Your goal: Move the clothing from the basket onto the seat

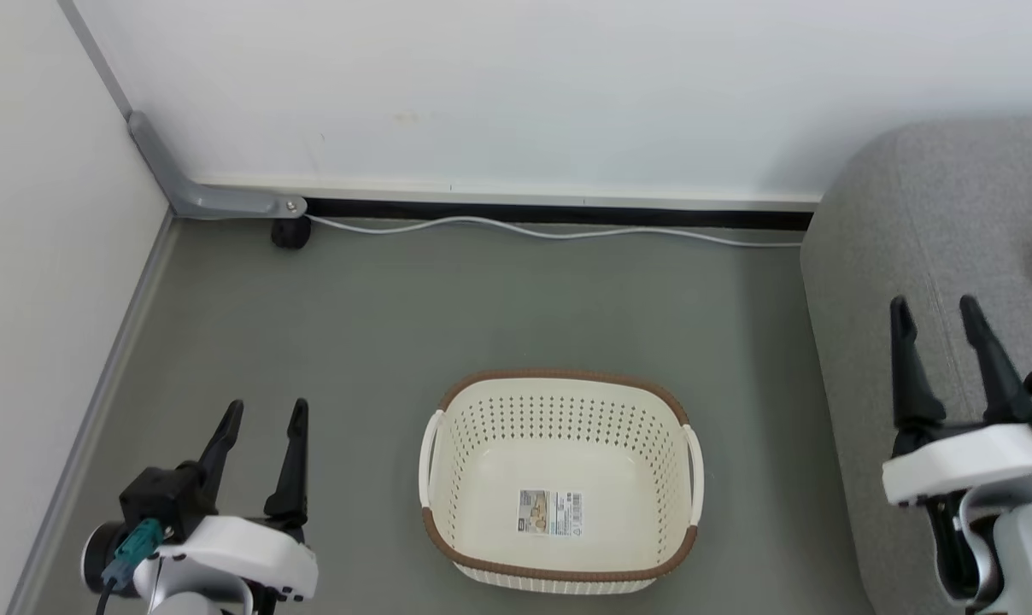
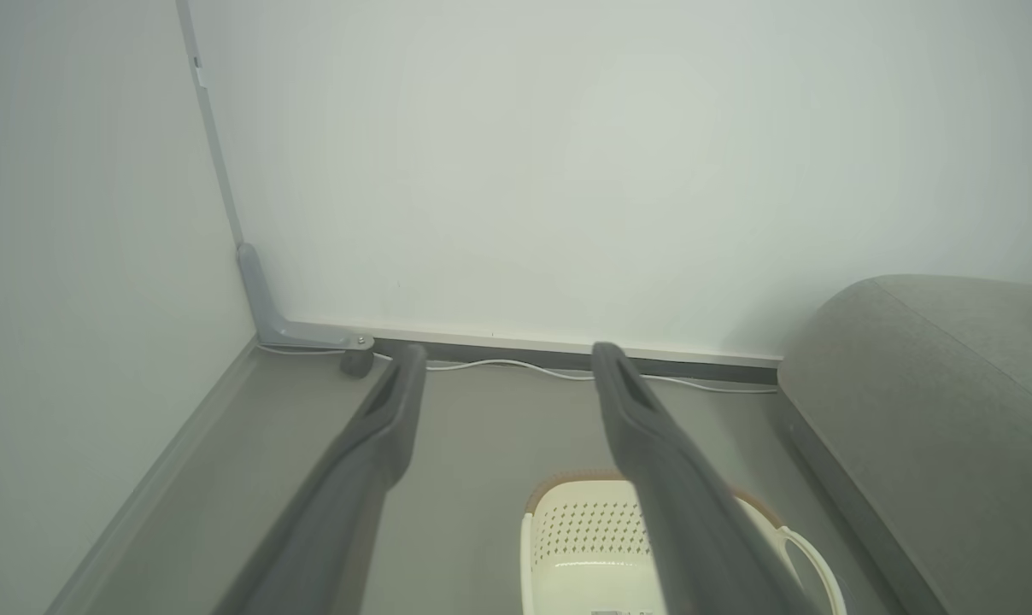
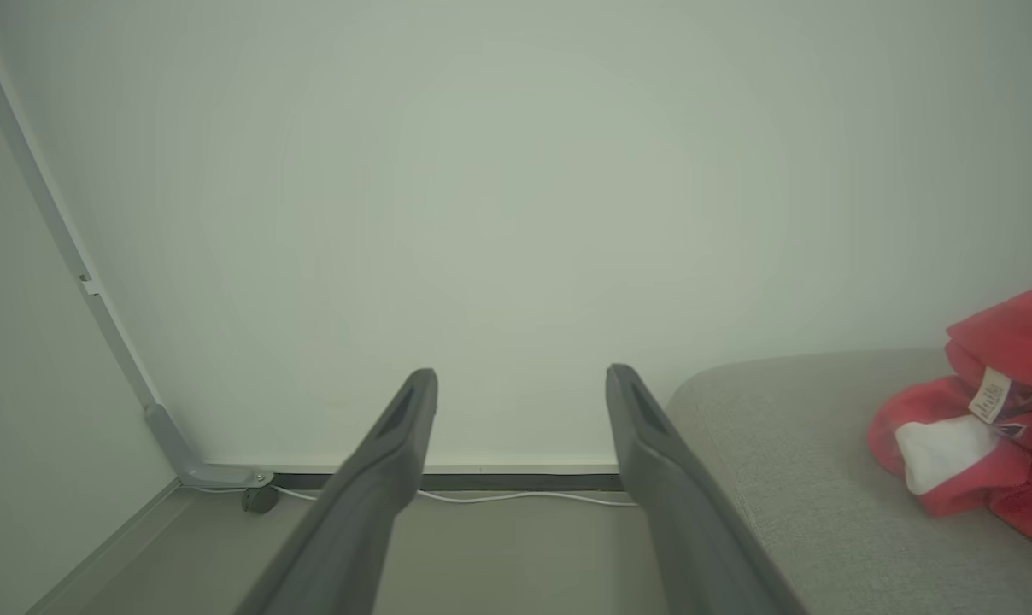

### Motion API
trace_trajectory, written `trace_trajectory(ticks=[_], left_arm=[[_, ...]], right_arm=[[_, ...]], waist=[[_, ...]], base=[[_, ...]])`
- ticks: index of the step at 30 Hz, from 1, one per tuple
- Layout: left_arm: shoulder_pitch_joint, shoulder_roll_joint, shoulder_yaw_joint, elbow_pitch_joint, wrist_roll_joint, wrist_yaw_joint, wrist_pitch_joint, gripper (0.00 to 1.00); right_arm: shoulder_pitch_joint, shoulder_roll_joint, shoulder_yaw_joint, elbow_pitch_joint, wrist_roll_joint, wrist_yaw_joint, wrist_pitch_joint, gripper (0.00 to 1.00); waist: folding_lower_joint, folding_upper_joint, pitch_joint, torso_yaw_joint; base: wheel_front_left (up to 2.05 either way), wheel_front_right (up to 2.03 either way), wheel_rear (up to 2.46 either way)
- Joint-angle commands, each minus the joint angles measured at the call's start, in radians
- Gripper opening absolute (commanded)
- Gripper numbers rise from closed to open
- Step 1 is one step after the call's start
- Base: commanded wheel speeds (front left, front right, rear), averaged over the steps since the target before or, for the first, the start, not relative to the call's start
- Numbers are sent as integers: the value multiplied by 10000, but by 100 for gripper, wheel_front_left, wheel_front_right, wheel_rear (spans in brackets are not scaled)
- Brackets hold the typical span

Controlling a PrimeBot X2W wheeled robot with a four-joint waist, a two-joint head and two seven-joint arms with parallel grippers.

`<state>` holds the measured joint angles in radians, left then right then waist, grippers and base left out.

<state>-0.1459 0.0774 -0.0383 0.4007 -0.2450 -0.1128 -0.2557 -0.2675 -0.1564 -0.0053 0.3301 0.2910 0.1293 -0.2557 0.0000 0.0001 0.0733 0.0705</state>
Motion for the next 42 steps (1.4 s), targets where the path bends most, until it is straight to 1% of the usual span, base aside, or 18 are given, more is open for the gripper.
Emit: trace_trajectory(ticks=[1,8,15,21,31,42], left_arm=[[50,78,569,-384,168,105,-61,100],[654,-106,1057,-817,484,96,-61,100],[1119,-222,1255,-1060,671,51,-61,100],[1501,-259,1228,-1264,863,140,-61,100],[1642,-269,1040,-1356,723,278,-61,100],[1669,-270,953,-1366,721,283,-61,100]], right_arm=[[226,24,182,-359,-152,14,-60,100],[952,236,166,-302,-458,14,-61,100],[1493,338,258,-138,-747,14,-61,100],[1678,443,246,-61,-895,14,-61,100],[1645,549,344,4,-1031,14,-61,100],[1563,602,346,62,-1042,14,-61,100]], waist=[[0,-1,-207,62],[0,-1,-524,9],[0,-1,-771,-58],[0,-1,-931,-105],[0,-1,-863,-166],[0,-1,-829,-206]], base=[[0,0,0],[0,0,0],[0,0,0],[0,0,0],[0,0,0],[0,0,0]])
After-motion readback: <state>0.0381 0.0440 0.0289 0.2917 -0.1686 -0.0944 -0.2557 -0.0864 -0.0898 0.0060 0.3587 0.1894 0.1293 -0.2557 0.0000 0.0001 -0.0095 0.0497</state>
